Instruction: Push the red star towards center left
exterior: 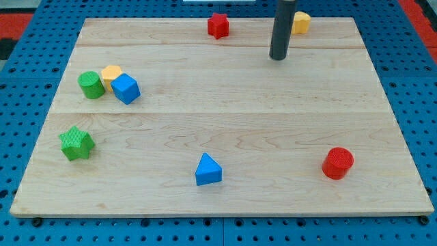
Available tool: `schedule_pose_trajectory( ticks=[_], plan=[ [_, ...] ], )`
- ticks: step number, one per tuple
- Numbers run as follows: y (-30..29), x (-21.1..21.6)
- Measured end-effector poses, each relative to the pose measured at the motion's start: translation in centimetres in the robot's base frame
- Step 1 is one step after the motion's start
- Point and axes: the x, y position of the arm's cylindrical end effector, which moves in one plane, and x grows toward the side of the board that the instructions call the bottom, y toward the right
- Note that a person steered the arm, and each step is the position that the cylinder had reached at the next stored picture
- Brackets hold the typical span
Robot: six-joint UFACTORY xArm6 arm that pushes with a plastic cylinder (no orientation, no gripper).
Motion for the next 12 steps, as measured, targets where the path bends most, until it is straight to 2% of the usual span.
schedule_pose_trajectory(
  ticks=[1, 2, 6, 9, 12],
  plan=[
    [-0.4, -9.6],
    [-0.8, -9.6],
    [-17.0, -8.7],
    [-19.1, -7.6],
    [-16.5, -7.6]
  ],
)
